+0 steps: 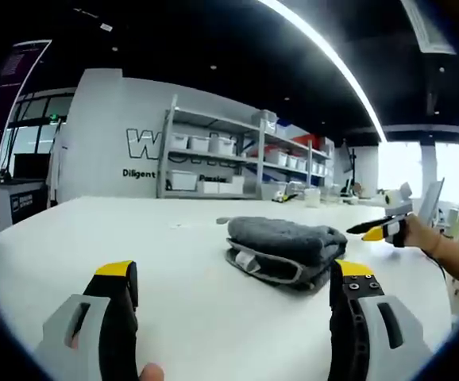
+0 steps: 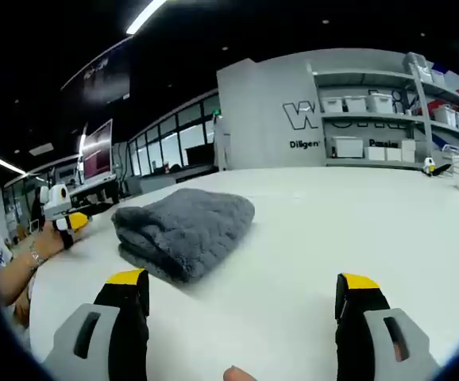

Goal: Open the folded towel by lifting each exposed corner and separating the folded layers until the towel lies flat within the target outline without major curled edges

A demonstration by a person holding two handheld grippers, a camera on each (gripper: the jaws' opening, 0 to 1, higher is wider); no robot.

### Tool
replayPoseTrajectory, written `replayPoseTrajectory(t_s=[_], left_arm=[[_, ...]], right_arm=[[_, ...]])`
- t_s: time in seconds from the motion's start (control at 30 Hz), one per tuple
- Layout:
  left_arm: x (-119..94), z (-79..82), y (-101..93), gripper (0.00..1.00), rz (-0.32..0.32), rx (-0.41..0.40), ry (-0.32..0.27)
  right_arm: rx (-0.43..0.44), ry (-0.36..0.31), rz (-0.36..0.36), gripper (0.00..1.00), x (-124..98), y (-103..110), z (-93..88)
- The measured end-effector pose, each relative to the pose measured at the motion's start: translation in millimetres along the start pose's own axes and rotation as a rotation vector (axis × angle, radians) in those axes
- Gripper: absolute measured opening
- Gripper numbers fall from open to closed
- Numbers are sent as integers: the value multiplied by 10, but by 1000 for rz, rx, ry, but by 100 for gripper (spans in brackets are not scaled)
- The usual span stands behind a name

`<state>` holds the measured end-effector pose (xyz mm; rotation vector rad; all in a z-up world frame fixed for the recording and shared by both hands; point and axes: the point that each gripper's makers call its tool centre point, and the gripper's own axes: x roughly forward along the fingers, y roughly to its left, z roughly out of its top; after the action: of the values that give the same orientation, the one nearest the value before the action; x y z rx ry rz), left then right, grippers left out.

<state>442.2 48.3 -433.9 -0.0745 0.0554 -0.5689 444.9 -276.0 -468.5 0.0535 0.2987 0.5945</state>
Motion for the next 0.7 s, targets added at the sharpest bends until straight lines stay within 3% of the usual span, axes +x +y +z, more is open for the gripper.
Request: replayPoseTrajectory(t_s=[0.37,0.7], left_arm=[[-21,88,47,98,-6,-49,-46],[5,48,48,98,-7,-43,-23]], right_arm=[[-13,6,5,99,35,-30,32],[-19,12,4,99,68,-77,59]])
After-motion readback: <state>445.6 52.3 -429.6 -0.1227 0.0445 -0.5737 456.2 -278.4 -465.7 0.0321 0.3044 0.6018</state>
